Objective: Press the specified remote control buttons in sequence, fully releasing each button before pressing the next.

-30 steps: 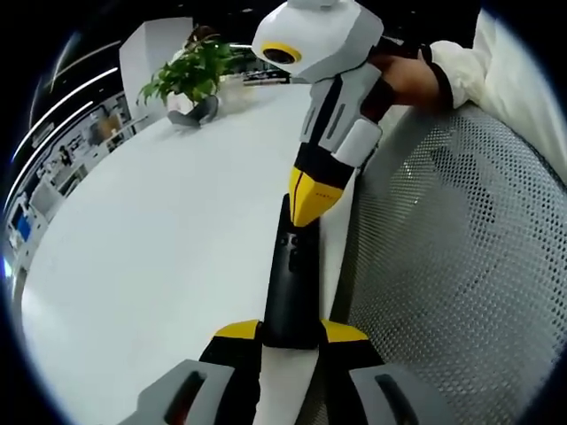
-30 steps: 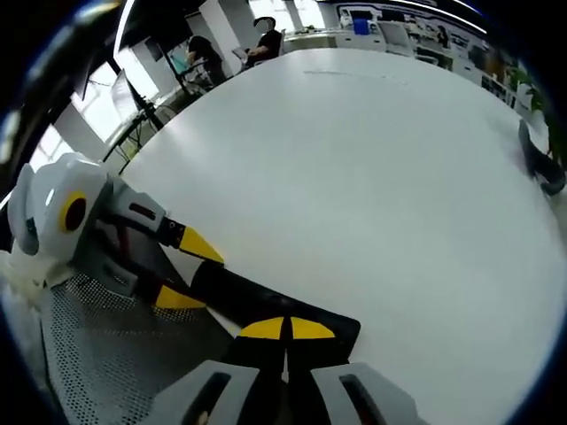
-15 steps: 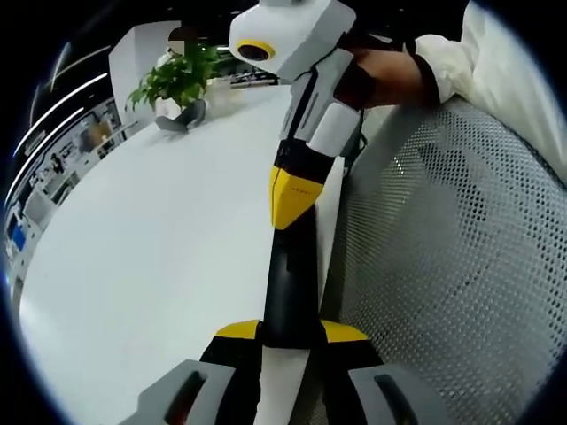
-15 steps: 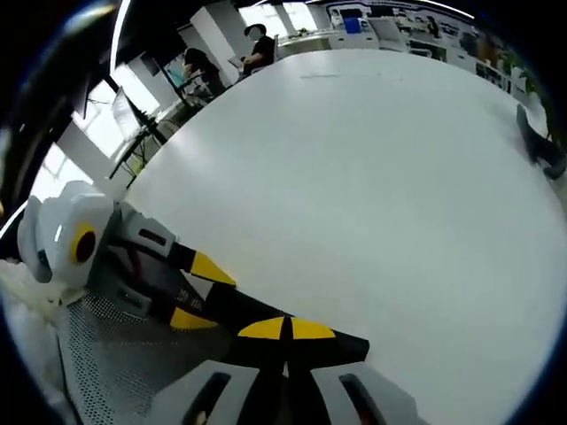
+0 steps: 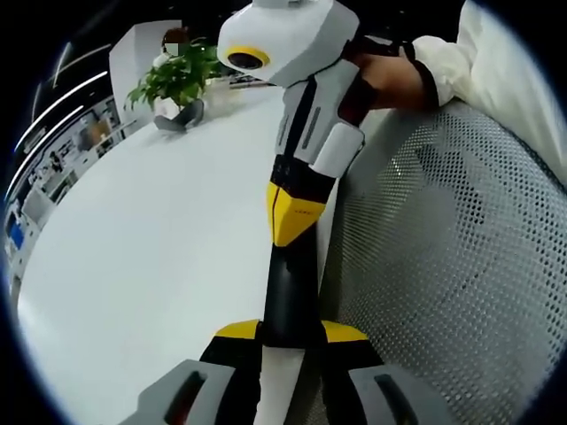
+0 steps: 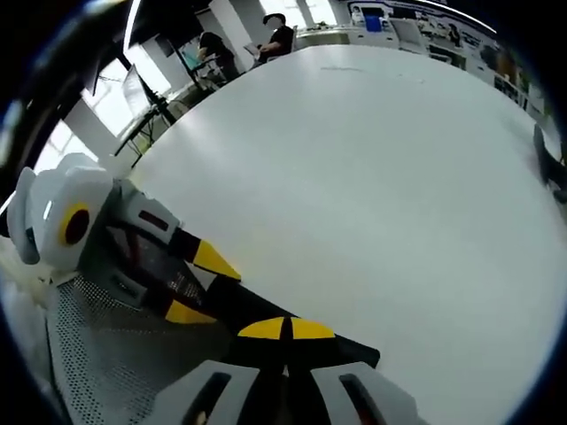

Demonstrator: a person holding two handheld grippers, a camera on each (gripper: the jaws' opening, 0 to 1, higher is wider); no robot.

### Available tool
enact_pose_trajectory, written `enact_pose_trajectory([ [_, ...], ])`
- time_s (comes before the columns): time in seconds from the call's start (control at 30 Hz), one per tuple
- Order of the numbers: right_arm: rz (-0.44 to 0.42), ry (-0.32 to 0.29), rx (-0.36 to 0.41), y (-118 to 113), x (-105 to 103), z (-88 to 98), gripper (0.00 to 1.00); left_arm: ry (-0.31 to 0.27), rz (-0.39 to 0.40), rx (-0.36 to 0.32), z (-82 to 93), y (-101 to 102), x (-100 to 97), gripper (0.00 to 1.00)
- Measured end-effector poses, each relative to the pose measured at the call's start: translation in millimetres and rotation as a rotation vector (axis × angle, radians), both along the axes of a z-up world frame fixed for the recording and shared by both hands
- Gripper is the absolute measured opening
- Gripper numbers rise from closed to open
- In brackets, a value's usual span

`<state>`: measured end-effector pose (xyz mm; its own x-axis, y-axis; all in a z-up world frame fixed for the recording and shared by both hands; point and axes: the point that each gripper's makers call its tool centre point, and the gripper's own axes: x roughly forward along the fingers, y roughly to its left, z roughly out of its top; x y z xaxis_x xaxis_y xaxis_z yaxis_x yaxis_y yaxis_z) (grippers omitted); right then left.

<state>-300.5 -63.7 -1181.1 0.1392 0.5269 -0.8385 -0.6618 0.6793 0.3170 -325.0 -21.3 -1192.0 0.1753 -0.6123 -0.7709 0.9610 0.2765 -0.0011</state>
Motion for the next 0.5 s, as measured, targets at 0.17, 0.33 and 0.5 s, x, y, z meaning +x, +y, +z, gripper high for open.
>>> enact_pose_trajectory([
  [0.17,-0.005,-0.001,-0.007,-0.1,1.4,-2.0,0.00,-0.010,-0.008,0.004,-0.9,0.1,-0.1,0.24],
  [0.33,0.012,-0.020,-0.018,0.1,2.3,-3.1,0.00,-0.009,-0.007,0.004,-0.7,-0.1,0.0,0.24],
  [0.5,-0.013,-0.002,0.003,-0.8,4.4,-3.5,0.00,-0.005,0.001,0.002,-0.8,-0.1,0.6,0.24],
])
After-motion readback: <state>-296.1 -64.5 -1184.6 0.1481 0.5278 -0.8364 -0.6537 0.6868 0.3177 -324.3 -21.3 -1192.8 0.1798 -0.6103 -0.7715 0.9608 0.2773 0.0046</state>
